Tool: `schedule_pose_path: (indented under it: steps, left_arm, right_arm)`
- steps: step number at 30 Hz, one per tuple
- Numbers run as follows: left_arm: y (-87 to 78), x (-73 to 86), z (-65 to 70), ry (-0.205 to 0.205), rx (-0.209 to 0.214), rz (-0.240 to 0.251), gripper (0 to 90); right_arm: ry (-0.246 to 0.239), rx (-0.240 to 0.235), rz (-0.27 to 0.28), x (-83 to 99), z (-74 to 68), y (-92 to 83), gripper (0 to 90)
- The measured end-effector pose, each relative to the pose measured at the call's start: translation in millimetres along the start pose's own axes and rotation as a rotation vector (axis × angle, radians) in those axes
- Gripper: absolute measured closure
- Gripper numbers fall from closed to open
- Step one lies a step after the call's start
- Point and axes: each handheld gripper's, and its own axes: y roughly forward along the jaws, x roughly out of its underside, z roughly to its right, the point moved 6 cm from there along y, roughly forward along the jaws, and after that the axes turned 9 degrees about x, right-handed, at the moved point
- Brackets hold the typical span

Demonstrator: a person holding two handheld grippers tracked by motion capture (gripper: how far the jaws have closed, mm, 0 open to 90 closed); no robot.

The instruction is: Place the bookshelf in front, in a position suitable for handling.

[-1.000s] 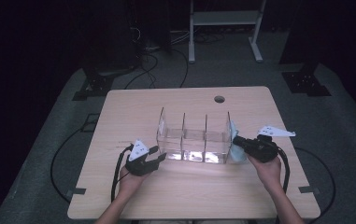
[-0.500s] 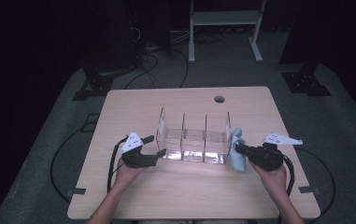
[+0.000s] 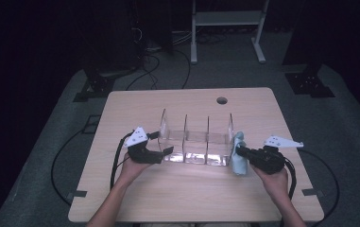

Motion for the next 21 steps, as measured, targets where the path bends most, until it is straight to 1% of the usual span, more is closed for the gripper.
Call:
schedule_pose_path:
  steps: [2, 5, 7, 8, 11, 15, 18, 19, 21]
  left_arm:
    - [0.6, 0.3, 0.3, 0.001, -0.002, 0.000, 16.5]
    - [-0.7, -0.2, 1.7, -0.009, -0.003, -0.003, 17.2]
    - [-2.4, -0.2, 2.9, -0.009, -0.006, -0.014, 17.2]
    - [-4.1, 0.0, 4.2, -0.013, -0.004, -0.023, 17.4]
    - [-8.4, 1.1, 7.9, -0.010, 0.003, -0.039, 18.7]
    - [-16.3, 6.3, 15.0, 0.000, 0.014, -0.028, 23.6]
    - [-22.2, 9.7, 21.2, 0.006, 0.032, -0.043, 29.0]
    - [-23.7, 10.6, 23.3, 0.002, 0.041, -0.046, 30.9]
    - [-26.5, 11.6, 26.3, 0.003, 0.053, -0.047, 32.4]
  right_arm:
    - [0.000, 0.000, -0.004, -0.5, 0.8, 1.6, 86.3]
    - [-0.005, 0.006, -0.008, -2.6, 1.2, 6.1, 86.3]
    - [-0.009, 0.010, -0.010, -3.6, 1.2, 9.2, 86.3]
    - [0.002, 0.009, -0.009, -4.1, 1.5, 11.8, 86.3]
    - [0.000, 0.011, -0.008, -4.9, 1.9, 13.5, 86.3]
    - [0.000, 0.017, -0.009, -7.2, 2.2, 17.7, 86.3]
    - [0.005, 0.016, -0.010, -9.2, 2.1, 22.3, 86.3]
    - [0.002, 0.017, -0.009, -10.0, 2.2, 24.1, 86.3]
    - [0.006, 0.015, -0.012, -11.5, 2.0, 27.9, 86.3]
